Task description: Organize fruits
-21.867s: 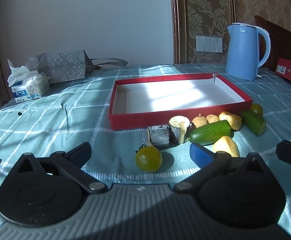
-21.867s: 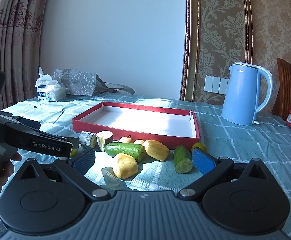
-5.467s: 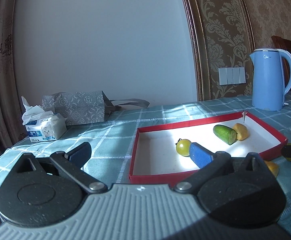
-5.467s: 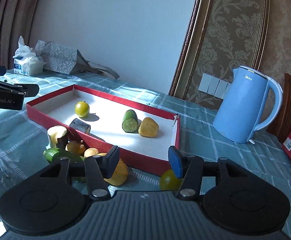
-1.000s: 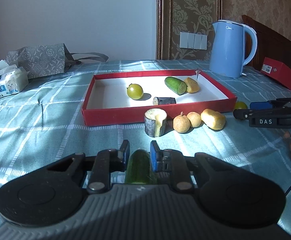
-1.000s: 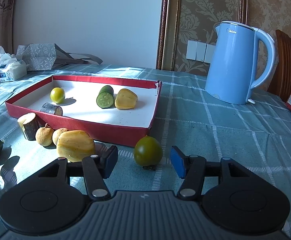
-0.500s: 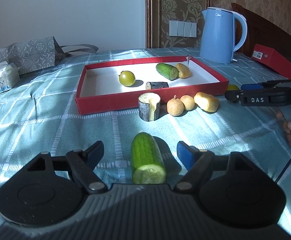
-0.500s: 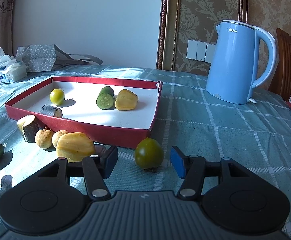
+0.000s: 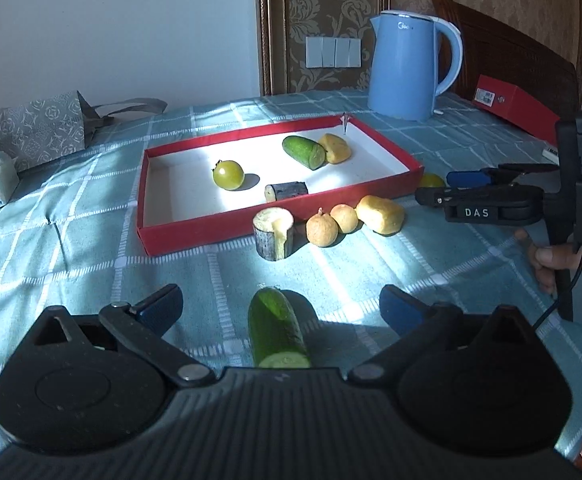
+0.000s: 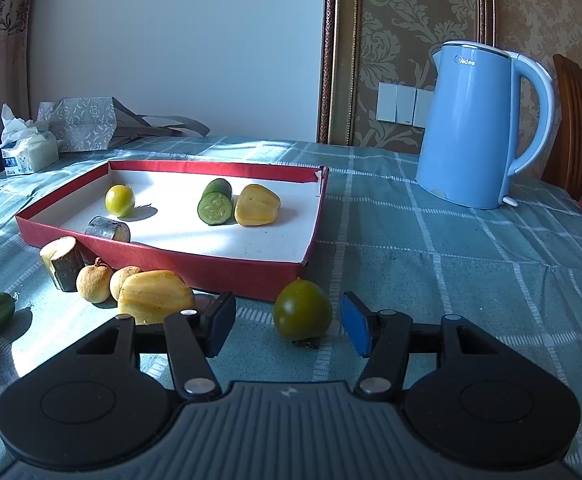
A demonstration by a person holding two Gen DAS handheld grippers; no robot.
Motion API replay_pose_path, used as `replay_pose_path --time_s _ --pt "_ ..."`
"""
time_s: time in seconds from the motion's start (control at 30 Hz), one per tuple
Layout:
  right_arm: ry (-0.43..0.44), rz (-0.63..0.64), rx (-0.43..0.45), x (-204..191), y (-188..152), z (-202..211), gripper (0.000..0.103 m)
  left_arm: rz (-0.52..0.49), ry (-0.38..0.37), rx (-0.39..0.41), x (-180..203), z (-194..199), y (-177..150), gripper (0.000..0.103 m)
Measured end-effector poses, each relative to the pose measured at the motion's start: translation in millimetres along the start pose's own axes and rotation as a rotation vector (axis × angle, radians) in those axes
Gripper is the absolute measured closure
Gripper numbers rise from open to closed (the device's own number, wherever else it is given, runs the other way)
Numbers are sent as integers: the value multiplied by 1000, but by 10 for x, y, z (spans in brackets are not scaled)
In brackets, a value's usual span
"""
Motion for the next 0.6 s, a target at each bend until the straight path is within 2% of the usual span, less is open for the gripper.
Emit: replay_pose_path --time_s 0.07,0.13,0.23,0.27,0.33,0.37,0.53,0.6 --pt "1 0 0 -1 0 -1 45 -16 13 -9 41 -57 -36 0" --pt "1 0 3 -3 -1 4 45 -29 76 0 75 -83 -73 0" --pt "2 2 0 -5 0 2 45 -30 127 -65 59 -203 -51 0" --pt "3 3 0 -6 1 2 45 -19 135 -60 39 -217 -54 0" --pt "6 5 2 -7 0 10 45 5 128 -49 3 -235 -69 0" --pt "6 5 3 -8 -2 13 45 14 125 -67 -6 -262 -64 0" --pt "8 7 3 -12 -1 9 45 -9 135 -61 31 -303 -99 0" --pt "9 7 4 -13 -1 9 45 -9 110 -62 49 -326 -108 0"
Point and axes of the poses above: each gripper's, at about its wrist camera, not at the fingertips, and z roughly against the way its jaws point, x to its right, y to its top, the point moved 2 cm from there along -z, roughly the way its jaws point, and after that the axes turned 7 degrees about -x, right-handed, at the moved point
